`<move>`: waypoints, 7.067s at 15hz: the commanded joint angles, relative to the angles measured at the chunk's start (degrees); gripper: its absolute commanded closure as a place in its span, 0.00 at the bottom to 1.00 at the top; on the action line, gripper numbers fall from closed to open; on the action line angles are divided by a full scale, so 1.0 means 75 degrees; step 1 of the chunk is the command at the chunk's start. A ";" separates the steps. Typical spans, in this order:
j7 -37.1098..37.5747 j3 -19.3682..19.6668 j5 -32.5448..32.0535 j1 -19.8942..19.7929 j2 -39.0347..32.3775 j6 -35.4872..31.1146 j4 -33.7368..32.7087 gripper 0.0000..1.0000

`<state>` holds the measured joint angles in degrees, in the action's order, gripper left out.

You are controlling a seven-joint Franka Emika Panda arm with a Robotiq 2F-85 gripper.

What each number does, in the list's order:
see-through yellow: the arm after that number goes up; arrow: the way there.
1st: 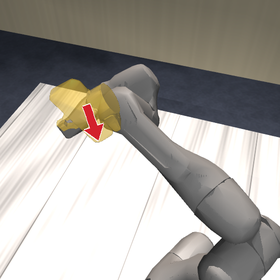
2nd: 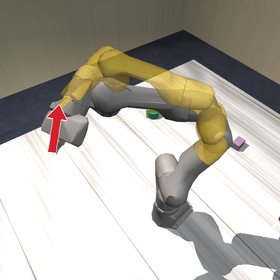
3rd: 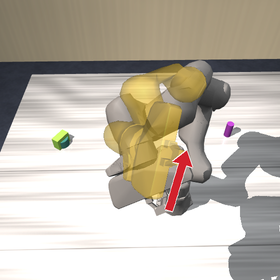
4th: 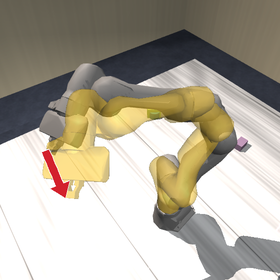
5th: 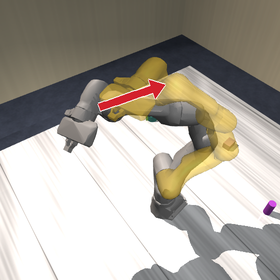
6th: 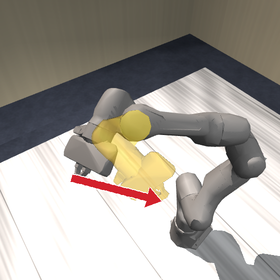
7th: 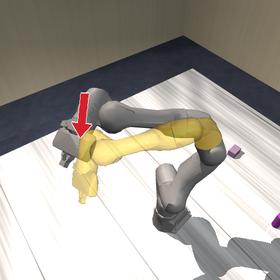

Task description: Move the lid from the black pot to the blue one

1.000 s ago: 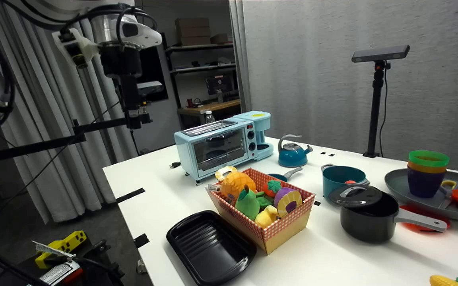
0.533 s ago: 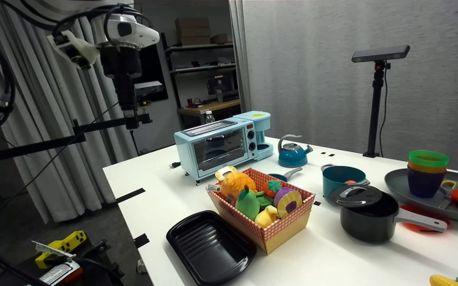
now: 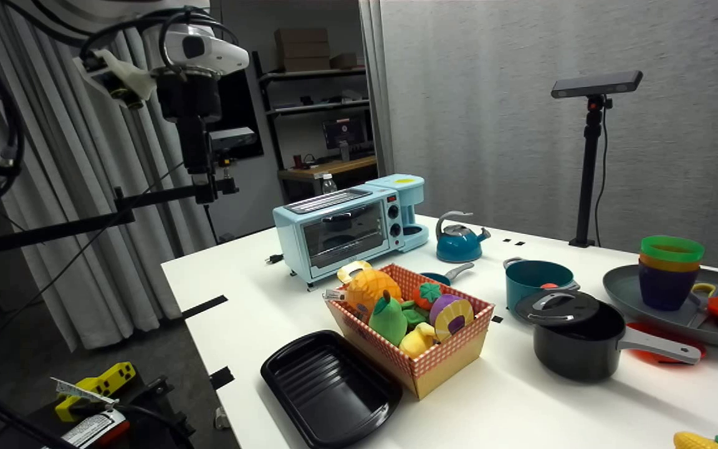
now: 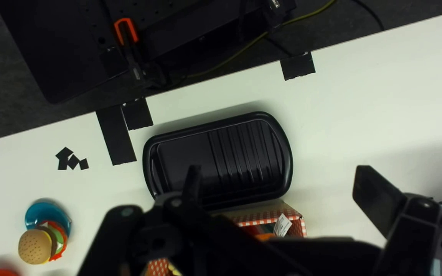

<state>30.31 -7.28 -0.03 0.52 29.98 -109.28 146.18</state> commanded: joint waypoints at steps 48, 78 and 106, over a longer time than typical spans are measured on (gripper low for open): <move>-0.0826 0.1857 -0.1411 -0.1144 -0.4566 -0.2032 -0.3418 0.00; -0.2548 0.2336 -0.0492 -0.1602 -0.8083 -0.2675 -0.6945 0.00; -0.2365 0.2742 -0.0790 -0.1541 -1.0255 -0.2814 -0.8549 0.00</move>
<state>13.32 12.67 -5.55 -10.88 -42.34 -131.64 88.44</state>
